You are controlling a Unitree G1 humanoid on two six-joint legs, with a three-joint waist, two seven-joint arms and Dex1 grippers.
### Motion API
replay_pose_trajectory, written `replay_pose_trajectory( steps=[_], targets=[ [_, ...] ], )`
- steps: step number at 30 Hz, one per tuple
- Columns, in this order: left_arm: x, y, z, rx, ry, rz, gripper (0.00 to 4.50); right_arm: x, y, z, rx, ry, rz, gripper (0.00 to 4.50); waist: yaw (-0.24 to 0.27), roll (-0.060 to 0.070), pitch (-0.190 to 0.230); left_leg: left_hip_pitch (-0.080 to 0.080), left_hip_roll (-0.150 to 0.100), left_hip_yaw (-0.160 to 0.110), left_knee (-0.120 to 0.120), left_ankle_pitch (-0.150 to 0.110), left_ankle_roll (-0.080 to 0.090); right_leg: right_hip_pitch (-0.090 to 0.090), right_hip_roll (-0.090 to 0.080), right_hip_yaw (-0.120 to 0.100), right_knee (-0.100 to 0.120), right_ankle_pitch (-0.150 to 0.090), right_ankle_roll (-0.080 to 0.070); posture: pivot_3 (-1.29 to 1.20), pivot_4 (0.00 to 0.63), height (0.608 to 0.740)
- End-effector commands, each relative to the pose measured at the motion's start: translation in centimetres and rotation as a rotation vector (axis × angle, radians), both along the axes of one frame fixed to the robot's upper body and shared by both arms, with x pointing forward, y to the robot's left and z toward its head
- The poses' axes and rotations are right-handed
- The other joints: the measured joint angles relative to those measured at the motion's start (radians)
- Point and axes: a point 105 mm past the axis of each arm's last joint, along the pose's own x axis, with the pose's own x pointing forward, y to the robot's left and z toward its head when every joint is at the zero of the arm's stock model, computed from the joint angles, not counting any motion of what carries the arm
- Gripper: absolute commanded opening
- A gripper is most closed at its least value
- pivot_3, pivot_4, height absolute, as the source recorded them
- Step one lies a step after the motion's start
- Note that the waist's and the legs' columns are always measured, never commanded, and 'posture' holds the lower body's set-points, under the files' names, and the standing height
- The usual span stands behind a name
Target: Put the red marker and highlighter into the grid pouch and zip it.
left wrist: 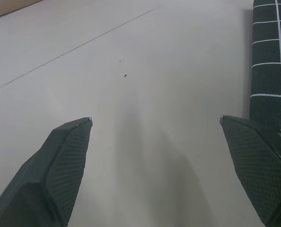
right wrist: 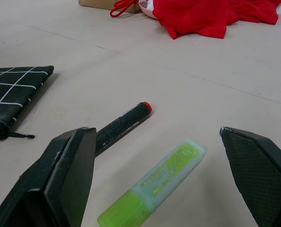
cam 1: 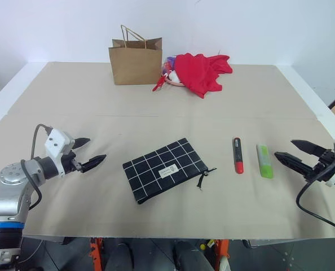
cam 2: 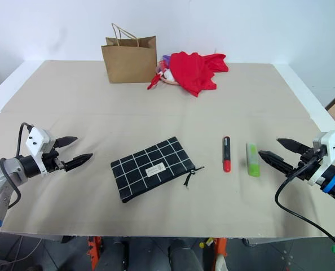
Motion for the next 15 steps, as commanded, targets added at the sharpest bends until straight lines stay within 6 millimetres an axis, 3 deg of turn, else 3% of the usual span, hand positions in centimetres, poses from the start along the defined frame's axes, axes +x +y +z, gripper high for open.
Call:
replay_pose_trajectory(
  steps=[1, 6, 15],
  targets=[
    [-0.1, 0.9, 1.2, 0.012, -0.051, 0.026, 4.47, -1.0, -0.8, 1.5, -0.017, -0.049, -0.042, 4.49, 0.0, 0.0, 0.0, 0.0, 0.0, 0.0, 0.0, 0.0, 0.0, 0.0, 0.0, 0.0, 0.0, 0.0, 0.0, 0.0, 0.15, 0.74],
    [-0.2, 0.6, 1.9, -0.017, -0.08, 0.007, 4.47, -2.8, -2.1, 1.3, 0.009, -0.047, -0.142, 4.49, 0.007, 0.0, 0.0, -0.001, -0.001, -0.001, -0.001, 0.0, 0.0, 0.0, -0.001, -0.001, 0.0, -0.002, 0.001, 0.0, 0.15, 0.74],
    [0.0, 0.2, 2.2, 0.0, -0.1, -0.018, 4.47, -2.7, -1.9, 1.5, -0.004, -0.054, -0.15, 4.49, -0.001, 0.001, 0.0, 0.0, -0.001, 0.0, 0.001, 0.001, 0.0, 0.0, -0.001, -0.001, 0.0, 0.001, 0.001, 0.0, 0.15, 0.74]
  ],
)
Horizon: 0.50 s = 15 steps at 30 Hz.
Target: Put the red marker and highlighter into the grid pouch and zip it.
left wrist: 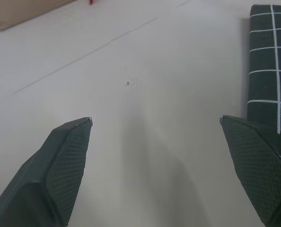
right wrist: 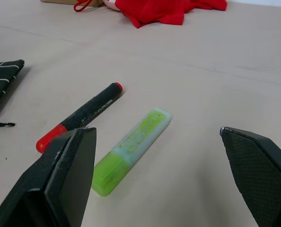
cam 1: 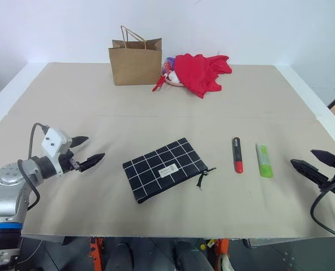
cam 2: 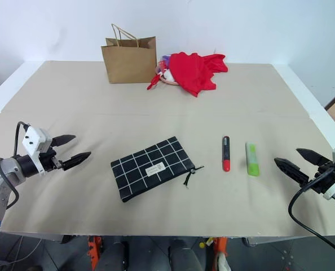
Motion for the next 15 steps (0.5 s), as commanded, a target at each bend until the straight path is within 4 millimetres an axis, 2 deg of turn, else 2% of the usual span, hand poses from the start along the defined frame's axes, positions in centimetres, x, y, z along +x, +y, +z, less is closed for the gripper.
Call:
replay_pose_trajectory(
  steps=[1, 6, 10, 12, 15],
  targets=[
    [0.1, 0.0, 1.5, 0.01, -0.06, -0.016, 4.47, 0.3, 0.7, 1.7, -0.024, -0.063, 0.031, 4.49, 0.0, 0.0, 0.0, 0.0, 0.0, 0.0, 0.0, 0.0, 0.0, 0.0, 0.0, 0.0, 0.0, 0.0, 0.0, 0.0, 0.15, 0.74],
    [-0.8, -1.9, 1.3, 0.011, -0.038, -0.128, 4.47, 1.7, 4.9, 1.7, -0.044, -0.048, 0.198, 4.49, -0.005, 0.001, 0.0, 0.0, 0.0, 0.0, 0.0, 0.0, 0.0, 0.0, 0.0, 0.0, 0.0, 0.0, 0.0, 0.0, 0.15, 0.74],
    [-3.2, -6.1, 0.0, 0.029, 0.019, -0.349, 4.47, 2.6, 11.5, 2.0, 0.001, -0.052, 0.421, 4.49, -0.006, 0.001, 0.0, 0.0, 0.0, 0.0, 0.0, 0.0, 0.0, 0.0, 0.0, 0.0, 0.0, 0.0, 0.0, 0.0, 0.15, 0.74],
    [-4.2, -7.5, -0.5, 0.04, 0.043, -0.426, 4.47, 2.8, 14.3, 2.0, 0.029, -0.057, 0.508, 4.49, -0.003, 0.001, 0.0, -0.001, 0.0, 0.0, 0.0, 0.0, 0.0, 0.0, 0.0, 0.0, 0.0, 0.0, 0.0, 0.0, 0.15, 0.74],
    [-4.6, -8.1, -0.7, 0.056, 0.048, -0.458, 4.47, 3.0, 15.5, 2.0, 0.04, -0.058, 0.539, 4.49, 0.003, 0.001, 0.0, -0.001, 0.0, -0.001, 0.0, 0.0, 0.0, 0.0, 0.0, 0.0, 0.001, 0.0, 0.0, 0.0, 0.15, 0.74]
  ],
)
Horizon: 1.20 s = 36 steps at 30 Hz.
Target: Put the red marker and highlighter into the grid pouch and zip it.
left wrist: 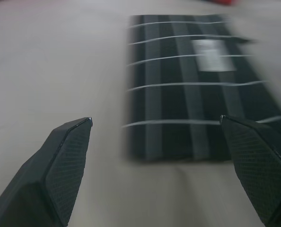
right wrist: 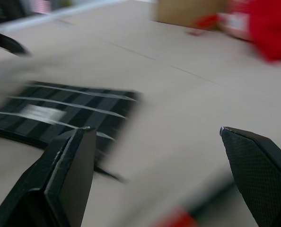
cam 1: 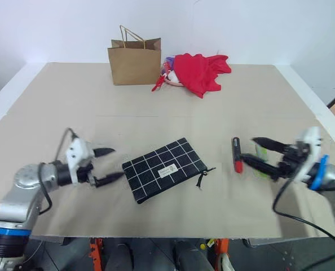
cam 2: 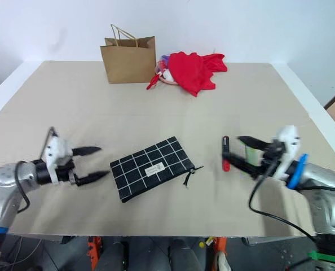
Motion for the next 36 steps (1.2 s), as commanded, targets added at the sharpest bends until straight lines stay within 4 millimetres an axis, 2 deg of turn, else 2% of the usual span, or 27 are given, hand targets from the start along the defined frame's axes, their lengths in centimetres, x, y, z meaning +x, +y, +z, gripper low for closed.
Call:
replay_pose_trajectory(
  steps=[1, 3, 5, 7, 10, 11, 12, 16, 22, 24, 29, 33, 36],
  targets=[
    [-0.5, -0.5, 0.8, 0.007, -0.029, -0.038, 4.47, -0.2, 0.9, 1.2, 0.003, -0.036, 0.029, 4.49, 0.008, 0.0, 0.0, 0.0, 0.0, 0.0, 0.0, 0.0, 0.0, 0.0, 0.0, 0.0, 0.0, 0.0, 0.0, 0.0, 0.15, 0.74],
    [-0.5, -0.5, 0.8, 0.007, -0.029, -0.039, 4.47, -0.2, 1.0, 1.2, 0.003, -0.035, 0.029, 4.49, 0.012, 0.0, 0.0, -0.001, 0.0, 0.0, 0.0, 0.0, 0.0, 0.0, 0.0, 0.0, 0.0, 0.0, 0.0, 0.0, 0.15, 0.74],
    [-2.1, -1.6, 0.0, 0.075, -0.019, -0.183, 4.5, 0.7, 4.8, 0.2, 0.04, -0.027, 0.162, 3.97, 0.003, 0.0, 0.0, -0.001, 0.0, 0.0, 0.0, 0.0, 0.0, 0.0, -0.001, 0.0, 0.0, 0.0, 0.0, 0.0, 0.15, 0.74],
    [-3.1, -2.0, -0.4, 0.114, -0.015, -0.267, 4.5, 1.1, 7.2, -0.9, 0.033, -0.022, 0.236, 3.2, -0.011, -0.001, 0.001, 0.0, 0.0, 0.0, 0.0, 0.0, 0.0, 0.0, 0.0, 0.0, 0.0, 0.0, 0.0, 0.0, 0.15, 0.74],
    [-3.9, -2.1, -0.8, 0.151, -0.022, -0.321, 4.5, 1.2, 8.4, -2.4, 0.023, -0.002, 0.256, 2.48, -0.015, 0.0, 0.001, 0.001, 0.002, 0.0, 0.0, 0.001, 0.001, -0.001, 0.002, 0.0, 0.001, 0.001, -0.002, 0.0, 0.15, 0.74],
    [-4.2, -2.2, -0.8, 0.152, -0.021, -0.334, 4.5, 1.4, 9.1, -2.6, 0.032, 0.001, 0.264, 1.92, -0.015, 0.0, 0.001, 0.001, 0.002, -0.001, 0.0, 0.001, 0.001, -0.001, 0.002, -0.001, 0.001, 0.001, -0.002, 0.0, 0.15, 0.74],
    [-4.3, -2.2, -0.9, 0.152, -0.02, -0.34, 4.5, 1.5, 9.5, -2.8, 0.035, 0.001, 0.268, 1.66, -0.014, 0.001, 0.001, 0.0, 0.002, -0.001, 0.0, 0.001, 0.001, -0.001, 0.002, -0.001, 0.001, 0.001, -0.002, 0.0, 0.15, 0.74],
    [-4.5, -2.3, -1.0, 0.146, -0.02, -0.349, 4.5, 1.7, 10.3, -3.9, 0.002, 0.01, 0.283, 0.05, -0.011, 0.001, 0.002, -0.002, 0.001, -0.001, 0.0, 0.001, 0.001, -0.002, 0.001, -0.001, 0.001, 0.0, -0.001, 0.0, 0.15, 0.74],
    [-4.6, -2.8, -1.1, 0.153, -0.05, -0.36, 4.5, 3.4, 9.8, -6.8, -0.136, 0.003, 0.192, 0.02, -0.011, 0.001, 0.002, -0.001, 0.001, -0.001, 0.0, 0.001, 0.001, -0.001, 0.001, -0.001, 0.001, 0.0, -0.002, 0.0, 0.15, 0.74],
    [-4.5, -2.8, -1.1, 0.16, -0.067, -0.356, 4.5, 3.8, 9.7, -7.2, -0.127, 0.019, 0.158, 0.02, -0.011, 0.001, 0.002, -0.001, 0.001, -0.001, 0.0, 0.001, 0.001, -0.002, 0.001, -0.001, 0.001, 0.0, -0.002, 0.0, 0.15, 0.74],
    [-3.6, -2.5, -1.1, 0.233, -0.229, -0.346, 4.5, 3.4, 10.1, -7.3, -0.117, 0.01, 0.174, 0.02, -0.011, 0.001, 0.002, -0.001, 0.001, -0.001, 0.0, 0.001, 0.001, -0.001, 0.001, -0.001, 0.001, 0.001, -0.002, 0.0, 0.15, 0.74],
    [-2.7, -3.1, -1.4, 0.284, -0.4, -0.325, 4.5, 3.6, 10.6, -6.9, -0.098, 0.001, 0.17, 0.02, -0.012, 0.001, 0.002, 0.0, 0.001, -0.001, 0.0, 0.001, 0.001, -0.001, 0.001, -0.001, 0.001, 0.001, -0.002, 0.0, 0.15, 0.74],
    [-2.3, -3.7, -2.2, 0.31, -0.457, -0.328, 4.5, 3.6, 10.7, -6.6, -0.084, -0.003, 0.167, 0.02, -0.012, 0.001, 0.002, 0.0, 0.001, -0.001, 0.001, 0.001, 0.001, -0.001, 0.001, -0.001, 0.001, 0.002, -0.002, 0.0, 0.15, 0.74]
  ],
)
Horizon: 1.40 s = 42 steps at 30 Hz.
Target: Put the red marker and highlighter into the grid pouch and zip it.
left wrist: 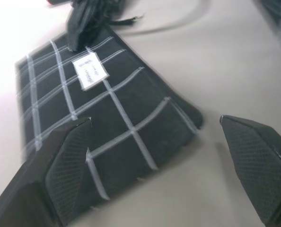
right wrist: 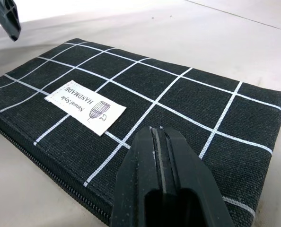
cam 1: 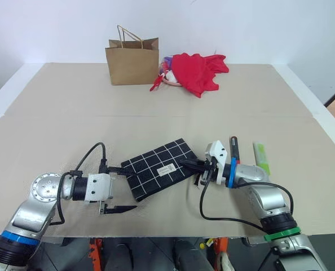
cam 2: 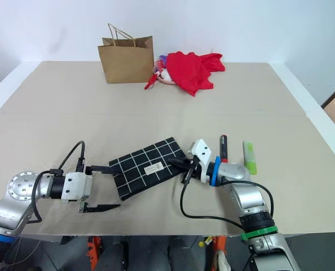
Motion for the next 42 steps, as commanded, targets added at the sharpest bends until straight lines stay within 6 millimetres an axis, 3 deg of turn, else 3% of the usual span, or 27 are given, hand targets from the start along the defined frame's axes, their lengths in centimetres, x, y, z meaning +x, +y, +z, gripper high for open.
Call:
replay_pose_trajectory(
  steps=[1, 7, 13, 18, 24, 31, 34, 37, 39, 41, 42],
  targets=[
    [0.3, -0.8, -0.4, 0.023, -0.101, -0.023, 4.5, 0.1, 0.3, 0.9, 0.025, -0.024, -0.001, 0.02, 0.0, 0.0, 0.0, 0.0, 0.0, 0.0, 0.0, 0.0, 0.0, 0.0, 0.0, 0.0, 0.0, 0.0, 0.0, 0.0, 0.15, 0.74],
    [0.7, -1.3, -2.1, 0.082, -0.175, -0.036, 4.5, -0.1, 0.4, 0.8, 0.027, -0.022, -0.002, 0.02, 0.001, 0.001, -0.001, 0.0, 0.0, 0.0, 0.0, 0.0, 0.001, 0.001, 0.0, 0.0, 0.0, 0.0, 0.0, 0.0, 0.15, 0.74],
    [2.5, -0.7, -2.1, 0.096, -0.214, 0.019, 4.5, -0.3, 0.4, 0.9, 0.027, -0.024, 0.002, 0.02, 0.001, 0.002, -0.001, 0.002, -0.001, 0.0, 0.0, 0.005, 0.007, 0.002, 0.0, 0.0, 0.0, 0.004, 0.001, 0.0, 0.15, 0.74],
    [3.2, 0.2, -2.6, 0.122, -0.211, 0.042, 2.84, -0.4, 0.4, 1.0, 0.024, -0.025, 0.013, 0.0, -0.002, 0.002, -0.001, 0.002, -0.001, 0.0, 0.0, 0.011, 0.009, 0.002, 0.0, 0.0, 0.0, 0.007, -0.003, 0.0, 0.15, 0.74],
    [3.3, 0.4, -3.1, 0.135, -0.189, 0.025, 0.19, -0.4, 0.5, 1.1, 0.019, -0.028, 0.025, 0.0, -0.006, 0.004, -0.002, 0.002, -0.001, 0.0, 0.0, 0.014, 0.01, 0.001, 0.0, 0.0, 0.0, 0.01, -0.003, 0.0, 0.15, 0.74],
    [3.9, 0.1, -2.7, 0.099, -0.159, 0.024, 0.08, -0.5, 0.8, 1.7, 0.034, -0.033, 0.049, 0.0, -0.006, 0.01, -0.005, 0.002, -0.001, 0.0, -0.003, 0.014, 0.01, 0.0, 0.001, 0.0, 0.0, 0.01, -0.003, 0.0, 0.15, 0.74],
    [4.0, -0.6, -1.5, -0.008, -0.082, 0.034, 0.0, -1.2, 1.2, 4.2, 0.118, -0.067, 0.104, 0.98, -0.007, 0.01, -0.005, 0.002, -0.001, 0.0, -0.002, 0.014, 0.01, 0.0, 0.001, 0.0, 0.0, 0.01, -0.003, 0.0, 0.15, 0.74],
    [3.5, -1.1, -0.4, -0.098, 0.024, 0.009, 0.0, -3.3, 1.3, 6.7, 0.139, -0.135, 0.209, 2.54, -0.007, 0.01, -0.004, -0.001, -0.001, 0.0, -0.002, 0.014, 0.01, -0.002, 0.0, 0.0, 0.0, 0.01, -0.001, 0.0, 0.15, 0.74],
    [3.1, -1.2, 0.1, -0.133, 0.089, -0.009, 0.0, -4.3, 0.8, 7.4, 0.119, -0.173, 0.235, 3.54, -0.005, 0.01, -0.004, -0.003, -0.001, -0.001, -0.002, 0.014, 0.01, -0.003, 0.0, 0.0, 0.0, 0.01, 0.003, 0.0, 0.15, 0.74],
    [2.7, -1.4, 1.2, -0.184, 0.162, -0.028, 0.0, -4.9, -0.8, 7.8, 0.101, -0.224, 0.201, 4.46, -0.002, 0.009, -0.004, -0.004, -0.001, -0.001, -0.003, 0.013, 0.009, -0.003, 0.0, 0.0, 0.0, 0.008, 0.003, 0.0, 0.15, 0.74],
    [2.6, -1.5, 1.9, -0.211, 0.193, -0.032, 0.0, -5.1, -1.8, 7.7, 0.083, -0.25, 0.173, 4.46, 0.001, 0.009, -0.004, -0.005, -0.001, -0.002, -0.003, 0.012, 0.009, -0.003, 0.0, -0.001, 0.0, 0.007, 0.003, 0.0, 0.15, 0.74]
  ],
)
